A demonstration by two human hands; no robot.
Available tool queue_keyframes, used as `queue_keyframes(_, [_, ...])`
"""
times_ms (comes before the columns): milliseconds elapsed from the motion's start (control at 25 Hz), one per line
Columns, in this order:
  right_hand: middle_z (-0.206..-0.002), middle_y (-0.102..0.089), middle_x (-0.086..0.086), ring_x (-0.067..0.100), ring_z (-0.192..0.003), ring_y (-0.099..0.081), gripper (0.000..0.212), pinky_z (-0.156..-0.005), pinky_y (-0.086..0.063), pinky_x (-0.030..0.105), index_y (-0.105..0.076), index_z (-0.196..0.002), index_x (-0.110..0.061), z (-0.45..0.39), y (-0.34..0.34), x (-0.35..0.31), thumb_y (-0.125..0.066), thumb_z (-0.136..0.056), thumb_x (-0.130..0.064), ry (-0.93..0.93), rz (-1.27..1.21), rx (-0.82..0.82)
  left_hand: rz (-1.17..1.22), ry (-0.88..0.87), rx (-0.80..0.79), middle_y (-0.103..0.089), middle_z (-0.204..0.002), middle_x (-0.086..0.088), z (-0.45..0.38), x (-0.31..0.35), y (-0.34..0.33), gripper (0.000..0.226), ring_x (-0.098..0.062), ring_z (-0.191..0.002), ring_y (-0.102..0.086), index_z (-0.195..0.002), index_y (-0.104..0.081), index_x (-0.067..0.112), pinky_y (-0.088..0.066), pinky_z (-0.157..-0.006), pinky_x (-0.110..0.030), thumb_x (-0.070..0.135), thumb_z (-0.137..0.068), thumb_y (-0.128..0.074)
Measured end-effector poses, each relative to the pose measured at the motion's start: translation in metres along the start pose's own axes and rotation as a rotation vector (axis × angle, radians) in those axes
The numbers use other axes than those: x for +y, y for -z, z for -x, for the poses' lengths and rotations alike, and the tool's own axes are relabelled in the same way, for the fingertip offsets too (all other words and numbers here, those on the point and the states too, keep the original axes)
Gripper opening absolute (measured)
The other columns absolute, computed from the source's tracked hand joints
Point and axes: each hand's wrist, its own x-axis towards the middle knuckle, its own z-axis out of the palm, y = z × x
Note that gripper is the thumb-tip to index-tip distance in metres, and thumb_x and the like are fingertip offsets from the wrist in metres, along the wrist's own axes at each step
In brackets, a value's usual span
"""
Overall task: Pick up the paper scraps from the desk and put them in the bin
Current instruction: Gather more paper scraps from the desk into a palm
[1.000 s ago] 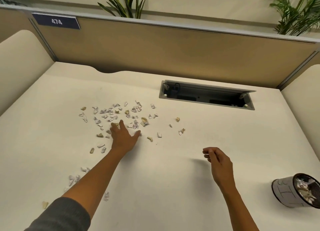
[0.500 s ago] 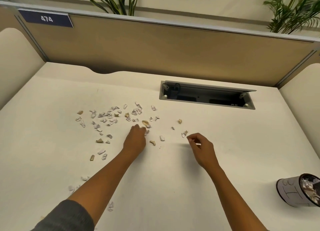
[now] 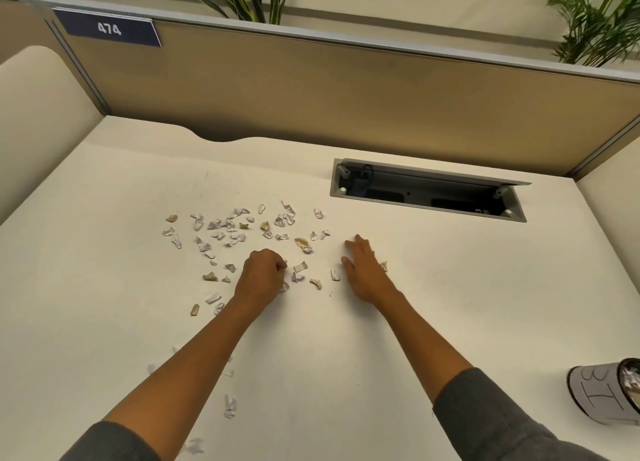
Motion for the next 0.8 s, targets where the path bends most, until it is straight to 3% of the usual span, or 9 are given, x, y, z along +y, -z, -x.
queue_keyframes(80, [-0.166,-0.003,0.005,0.020,-0.153,0.002,0.054,-0.123,-0.002,0.032,-0.024,-0.154,-0.011,0.008,-0.018,-0.012,-0.037,-0.106,-0.030,0.040,-0.005,-0.023,0.071,0.036,0.040,-0.075,-0.100,-0.010,0.002,-0.001,0.003,0.018,-0.022,-0.090,-0.070,-0.094,-0.077,0.004,-0.050,-0.075,-0.023,0.001,-0.086,-0.061])
queue_keyframes(160, [-0.166,-0.002,0.006,0.020,-0.153,0.003,0.058,-0.123,0.000,0.033,-0.020,-0.155,-0.011,0.013,-0.033,-0.027,-0.039,-0.105,-0.034,0.100,0.005,-0.060,0.131,0.054,0.069,-0.076,-0.099,-0.009,0.004,-0.001,0.005,0.017,-0.018,-0.086,-0.069,-0.094,-0.078,0.005,-0.049,-0.075,-0.022,0.002,-0.084,-0.064])
queue_keyframes(360, [-0.162,-0.018,0.006,0.023,-0.150,-0.018,0.058,-0.121,-0.019,0.041,-0.031,-0.152,-0.017,0.022,-0.053,-0.060,-0.048,-0.101,-0.038,0.264,-0.029,-0.124,0.189,0.100,0.118,-0.077,-0.086,-0.004,0.013,0.004,0.014,0.013,-0.009,-0.071,-0.065,-0.089,-0.079,0.009,-0.041,-0.063,-0.012,0.006,-0.079,-0.071])
queue_keyframes(480, [-0.161,-0.022,0.010,0.026,-0.150,-0.016,0.048,-0.117,-0.027,0.041,-0.041,-0.147,-0.020,0.028,-0.067,-0.068,-0.049,-0.101,-0.031,0.320,0.090,-0.168,0.199,0.115,0.118,-0.076,-0.086,-0.004,0.020,0.005,0.020,0.012,-0.009,-0.071,-0.064,-0.089,-0.078,0.009,-0.043,-0.066,-0.014,0.007,-0.078,-0.073])
queue_keyframes(560, [-0.154,-0.036,0.011,0.026,-0.146,-0.025,0.040,-0.108,-0.038,0.040,-0.050,-0.142,-0.016,0.034,-0.071,-0.069,-0.047,-0.102,-0.023,0.381,0.216,-0.140,0.192,0.124,0.132,-0.077,-0.088,-0.004,0.023,0.004,0.025,0.012,-0.008,-0.072,-0.062,-0.089,-0.079,0.009,-0.045,-0.071,-0.018,0.007,-0.079,-0.073])
queue_keyframes(680, [-0.115,-0.056,0.008,0.025,-0.114,-0.050,0.027,-0.076,-0.047,0.039,-0.062,-0.122,-0.010,0.045,-0.069,-0.063,-0.045,-0.102,-0.015,0.538,0.343,-0.048,0.194,0.144,0.144,-0.077,-0.088,-0.007,0.029,0.003,0.029,0.012,-0.013,-0.074,-0.065,-0.087,-0.079,0.008,-0.048,-0.073,-0.021,0.005,-0.078,-0.072])
queue_keyframes(800, [-0.103,-0.058,0.007,0.026,-0.098,-0.055,0.018,-0.071,-0.047,0.037,-0.065,-0.102,-0.009,0.057,-0.063,-0.053,-0.051,-0.093,-0.004,0.509,0.402,-0.045,0.213,0.180,0.131,-0.077,-0.089,-0.008,0.036,0.006,0.030,0.012,-0.017,-0.079,-0.069,-0.086,-0.079,0.008,-0.051,-0.075,-0.024,0.004,-0.078,-0.071])
